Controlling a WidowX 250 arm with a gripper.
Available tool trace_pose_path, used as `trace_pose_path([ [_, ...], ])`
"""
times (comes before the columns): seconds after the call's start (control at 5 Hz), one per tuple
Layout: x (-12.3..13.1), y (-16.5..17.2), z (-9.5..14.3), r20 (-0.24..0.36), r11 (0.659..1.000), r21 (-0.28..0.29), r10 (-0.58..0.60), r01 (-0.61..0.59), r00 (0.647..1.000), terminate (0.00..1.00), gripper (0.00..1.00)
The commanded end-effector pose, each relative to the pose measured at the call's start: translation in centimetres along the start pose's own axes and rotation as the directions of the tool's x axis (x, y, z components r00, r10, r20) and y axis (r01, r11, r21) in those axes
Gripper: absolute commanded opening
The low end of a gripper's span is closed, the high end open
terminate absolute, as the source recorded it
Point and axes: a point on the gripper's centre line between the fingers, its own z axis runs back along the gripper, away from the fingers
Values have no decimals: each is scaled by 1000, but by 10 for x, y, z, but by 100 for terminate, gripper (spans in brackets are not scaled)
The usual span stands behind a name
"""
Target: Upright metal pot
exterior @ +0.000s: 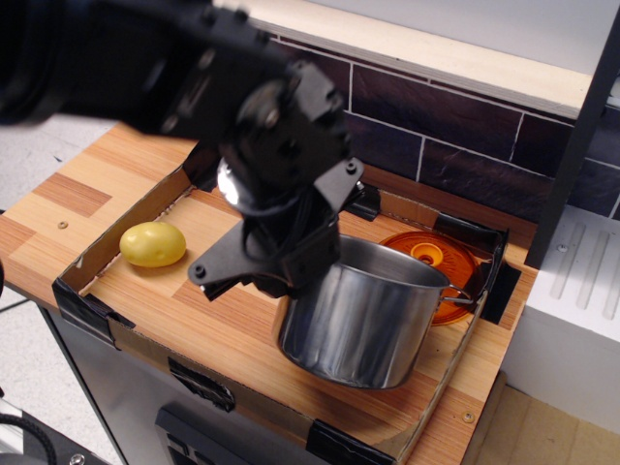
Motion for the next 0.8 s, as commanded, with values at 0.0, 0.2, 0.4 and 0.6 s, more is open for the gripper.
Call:
trace_pose_path([
  [0.0, -14, -5, -10, -70, 999, 19, -26, 28, 997, 0, 0],
  [0.2, -18, -14, -12, -73, 999, -35, -44, 41, 996, 0, 100],
  [0.4, -19, -22, -11, -43, 994, -103, -47, 42, 998, 0, 100],
  [0.6, -21, -25, -9, -14, 989, -147, -37, 35, 999, 0, 100],
])
